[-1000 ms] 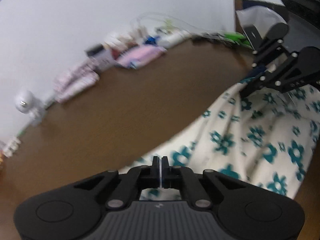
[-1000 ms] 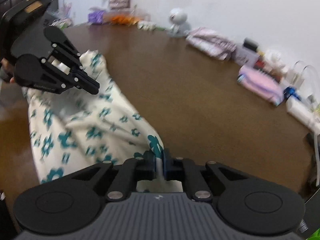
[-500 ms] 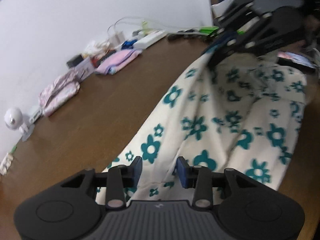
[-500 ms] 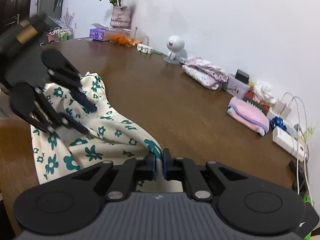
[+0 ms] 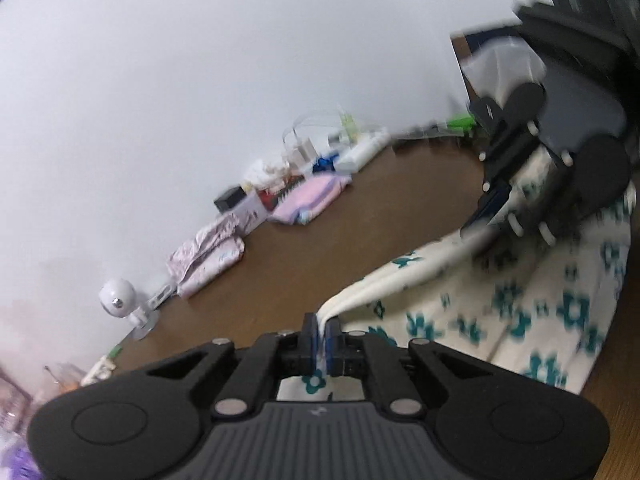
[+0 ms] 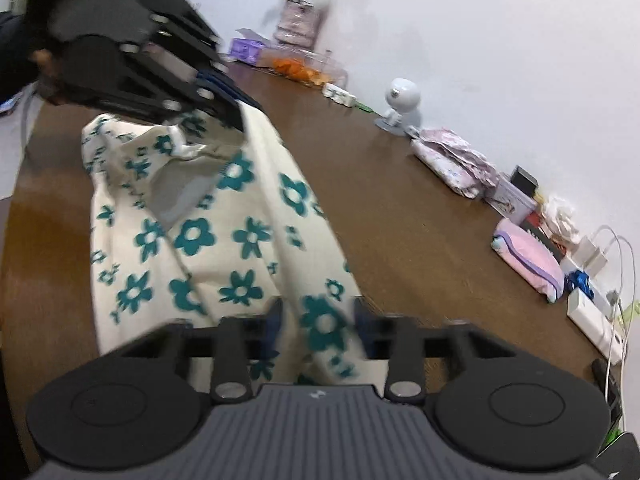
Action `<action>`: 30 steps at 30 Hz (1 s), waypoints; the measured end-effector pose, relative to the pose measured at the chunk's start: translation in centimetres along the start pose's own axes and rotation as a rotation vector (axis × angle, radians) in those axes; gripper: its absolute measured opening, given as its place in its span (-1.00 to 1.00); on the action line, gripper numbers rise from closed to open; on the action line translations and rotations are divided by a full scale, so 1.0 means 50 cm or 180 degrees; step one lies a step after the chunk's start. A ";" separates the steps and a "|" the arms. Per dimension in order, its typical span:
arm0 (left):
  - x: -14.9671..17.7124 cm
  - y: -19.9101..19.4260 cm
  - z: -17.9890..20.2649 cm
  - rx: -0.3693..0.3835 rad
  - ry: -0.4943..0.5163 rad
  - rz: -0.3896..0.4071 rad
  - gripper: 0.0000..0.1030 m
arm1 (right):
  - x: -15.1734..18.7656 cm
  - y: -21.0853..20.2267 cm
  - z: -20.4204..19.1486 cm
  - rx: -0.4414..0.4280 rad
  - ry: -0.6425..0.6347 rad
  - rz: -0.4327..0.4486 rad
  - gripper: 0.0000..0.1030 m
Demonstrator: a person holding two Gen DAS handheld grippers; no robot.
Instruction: Fold clothes
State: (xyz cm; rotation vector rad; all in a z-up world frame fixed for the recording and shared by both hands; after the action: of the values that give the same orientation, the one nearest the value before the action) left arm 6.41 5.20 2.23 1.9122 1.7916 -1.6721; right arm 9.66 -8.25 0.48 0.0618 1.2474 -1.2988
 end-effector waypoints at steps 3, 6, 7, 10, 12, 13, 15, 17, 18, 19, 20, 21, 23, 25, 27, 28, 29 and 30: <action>0.035 0.006 0.034 0.0104 0.0137 -0.0200 -0.94 | 0.008 -0.012 -0.022 0.0097 -0.0243 0.0021 -0.89; 0.073 0.011 0.070 0.0301 0.0204 -0.0385 -0.94 | 0.034 -0.033 -0.052 -0.0078 -0.0370 -0.0061 -0.90; 0.086 0.012 0.079 0.0415 0.0164 -0.0443 -0.93 | 0.046 -0.036 -0.059 -0.0130 -0.0402 -0.0104 -0.90; 0.102 0.001 0.088 0.0697 -0.0012 -0.0510 -0.79 | 0.070 -0.033 -0.076 -0.0194 -0.0435 -0.0202 -0.89; 0.102 -0.019 0.077 0.0789 -0.0144 -0.0469 -0.69 | 0.069 -0.030 -0.071 -0.0182 -0.0353 -0.0204 -0.89; 0.102 -0.033 0.063 0.0819 -0.0221 -0.0431 -0.55 | 0.069 -0.031 -0.067 -0.0183 -0.0314 -0.0205 -0.88; 0.104 -0.056 0.020 0.0782 -0.0415 -0.0352 -0.27 | 0.071 -0.033 -0.060 -0.0199 -0.0245 -0.0210 -0.83; 0.110 -0.071 -0.036 0.0666 -0.0687 -0.0278 -0.12 | 0.075 -0.037 -0.058 -0.0214 -0.0189 -0.0209 -0.82; 0.115 -0.061 -0.081 0.0550 -0.1050 -0.0275 -0.03 | 0.077 -0.038 -0.059 -0.0210 -0.0166 -0.0205 -0.82; 0.121 -0.049 -0.124 0.0437 -0.1423 -0.0281 0.01 | 0.078 -0.037 -0.060 -0.0202 -0.0143 -0.0204 -0.82; 0.130 -0.028 -0.159 0.0343 -0.1818 -0.0335 0.01 | 0.079 -0.035 -0.061 -0.0197 -0.0118 -0.0205 -0.81; 0.140 -0.004 -0.184 0.0248 -0.2120 -0.0428 0.00 | 0.080 -0.034 -0.063 -0.0184 -0.0095 -0.0204 -0.81; 0.154 0.051 -0.213 0.0166 -0.2369 -0.0640 -0.12 | 0.078 -0.030 -0.065 -0.0156 -0.0065 -0.0201 -0.81; 0.163 0.097 -0.216 0.0217 -0.2556 -0.0835 -0.18 | 0.076 -0.028 -0.064 -0.0121 -0.0006 -0.0194 -0.81; 0.166 0.123 -0.214 0.0185 -0.2638 -0.0887 -0.23 | 0.076 -0.026 -0.062 -0.0093 0.0078 -0.0196 -0.81; 0.166 0.129 -0.211 0.0142 -0.2643 -0.0865 -0.62 | 0.078 -0.026 -0.064 -0.0075 0.0097 -0.0198 -0.81; 0.166 0.133 -0.209 0.0095 -0.2659 -0.0835 -0.86 | 0.079 -0.026 -0.066 -0.0057 0.0115 -0.0200 -0.81; 0.170 0.125 -0.208 0.0037 -0.2717 -0.0769 -0.92 | 0.081 -0.026 -0.068 -0.0039 0.0133 -0.0202 -0.81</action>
State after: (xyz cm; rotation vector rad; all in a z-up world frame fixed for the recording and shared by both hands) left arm 15.54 15.64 -2.92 0.7496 1.6404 -2.0976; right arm 5.60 -9.23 -3.00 0.0412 1.3019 -1.3504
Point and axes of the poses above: each gripper's, at about its wrist camera, not at the fingertips, and y roughly the way its jaws point, z to its right, x to its underside, the point moved 8 cm from there along y, roughly the way its jaws point, and after that the axes turned 11 degrees about x, right-handed, at the moved point
